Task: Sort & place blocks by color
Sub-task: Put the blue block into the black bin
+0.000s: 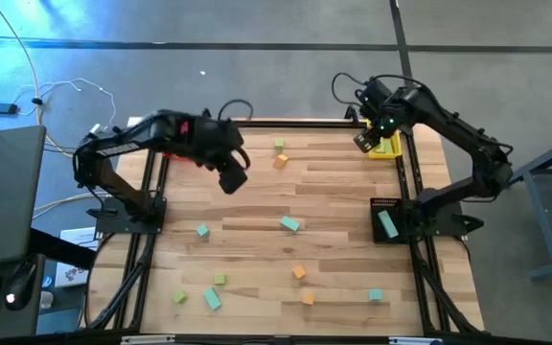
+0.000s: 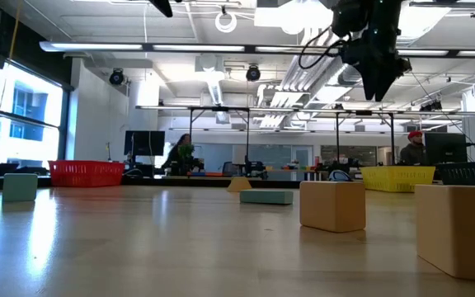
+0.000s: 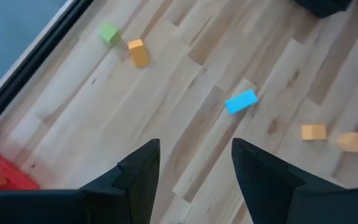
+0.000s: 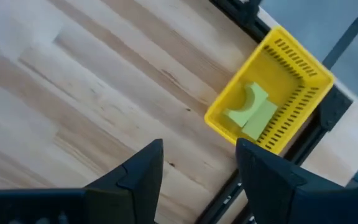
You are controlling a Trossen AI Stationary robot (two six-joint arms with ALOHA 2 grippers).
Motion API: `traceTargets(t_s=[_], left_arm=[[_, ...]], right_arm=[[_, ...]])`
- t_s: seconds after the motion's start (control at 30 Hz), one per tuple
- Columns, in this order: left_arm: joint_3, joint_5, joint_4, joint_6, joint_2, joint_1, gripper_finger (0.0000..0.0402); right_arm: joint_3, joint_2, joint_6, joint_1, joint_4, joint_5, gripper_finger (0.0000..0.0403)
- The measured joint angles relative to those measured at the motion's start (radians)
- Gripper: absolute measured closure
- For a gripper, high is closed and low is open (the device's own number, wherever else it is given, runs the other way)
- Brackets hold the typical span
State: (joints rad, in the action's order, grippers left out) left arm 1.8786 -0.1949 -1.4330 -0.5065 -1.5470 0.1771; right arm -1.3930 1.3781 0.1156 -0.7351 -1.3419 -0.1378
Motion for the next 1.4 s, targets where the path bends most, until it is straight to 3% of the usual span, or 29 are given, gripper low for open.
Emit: traceTargets(t_s=[0.13, 0.4, 0.57, 0.73, 0.97, 1.23, 1.4], left_arm=[[0.0, -0.087, 0.0, -0.105, -0.053, -0.092, 0.0216], [0.0, -0.061, -0.034, -0.244, -0.201, -0.23, 0.0216], [0.0, -0.149, -0.117, -0.362, -0.252, -0.291, 0.0216], [-0.04, -0.157, -0.134, -0.437, -0.249, -0.32, 0.0216], [-0.34, -0.136, -0.114, -0.574, -0.115, -0.336, 0.0216], [-0.736, -0.081, 0.188, -0.605, 0.118, -0.325, 0.0216], [-0.903, -0.018, 0.224, -0.644, 0.194, -0.328, 0.0216]], right_arm=[[0.0, 0.0, -0.086, 0.066, -0.017, -0.013, 0.0215], [0.0, 0.0, -0.161, 0.179, -0.081, 0.034, 0.0215], [0.0, 0.0, -0.159, 0.226, -0.083, 0.078, 0.0215], [0.0, 0.0, -0.162, 0.274, -0.083, 0.078, 0.0215], [0.0, 0.0, -0.14, 0.338, -0.072, 0.078, 0.0215], [0.001, 0.001, -0.083, 0.388, 0.016, 0.078, 0.0215], [0.001, 0.001, -0.024, 0.398, 0.07, 0.078, 0.0215]])
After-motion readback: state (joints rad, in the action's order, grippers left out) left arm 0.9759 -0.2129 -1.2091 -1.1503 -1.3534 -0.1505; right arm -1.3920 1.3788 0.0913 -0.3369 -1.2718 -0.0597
